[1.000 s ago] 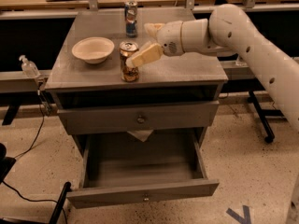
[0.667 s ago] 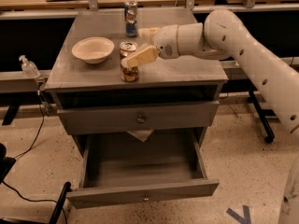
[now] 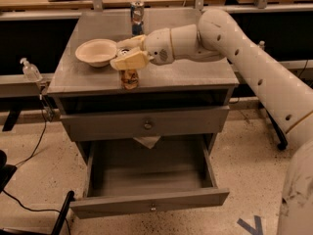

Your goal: Place orange can into middle drawer

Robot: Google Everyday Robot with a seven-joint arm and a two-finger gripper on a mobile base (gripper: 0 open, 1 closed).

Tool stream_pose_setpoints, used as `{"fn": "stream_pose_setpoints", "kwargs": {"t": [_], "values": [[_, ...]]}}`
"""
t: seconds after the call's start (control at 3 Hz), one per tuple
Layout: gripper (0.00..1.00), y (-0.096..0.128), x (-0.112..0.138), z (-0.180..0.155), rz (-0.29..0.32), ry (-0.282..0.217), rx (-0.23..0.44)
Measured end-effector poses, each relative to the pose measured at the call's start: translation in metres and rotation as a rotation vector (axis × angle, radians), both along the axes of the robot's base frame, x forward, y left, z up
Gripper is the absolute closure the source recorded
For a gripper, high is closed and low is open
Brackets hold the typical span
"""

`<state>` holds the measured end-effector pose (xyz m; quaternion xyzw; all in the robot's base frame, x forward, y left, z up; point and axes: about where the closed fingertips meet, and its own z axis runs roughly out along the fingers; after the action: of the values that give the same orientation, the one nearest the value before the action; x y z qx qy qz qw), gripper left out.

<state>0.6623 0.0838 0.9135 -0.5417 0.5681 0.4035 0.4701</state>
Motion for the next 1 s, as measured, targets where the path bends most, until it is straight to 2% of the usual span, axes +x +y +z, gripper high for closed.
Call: {"fn": "stream_pose_setpoints", "kwargs": {"t": [0.33, 0.67, 1.0], "values": [[0.84, -0.001, -0.015, 0.020, 0.075, -0.033, -0.045], [1.00, -0.031, -0.023, 0.053, 0.086, -0.078, -0.047], [1.00, -0.069, -0.040, 0.088, 0.003, -0.162, -0.090]]}}
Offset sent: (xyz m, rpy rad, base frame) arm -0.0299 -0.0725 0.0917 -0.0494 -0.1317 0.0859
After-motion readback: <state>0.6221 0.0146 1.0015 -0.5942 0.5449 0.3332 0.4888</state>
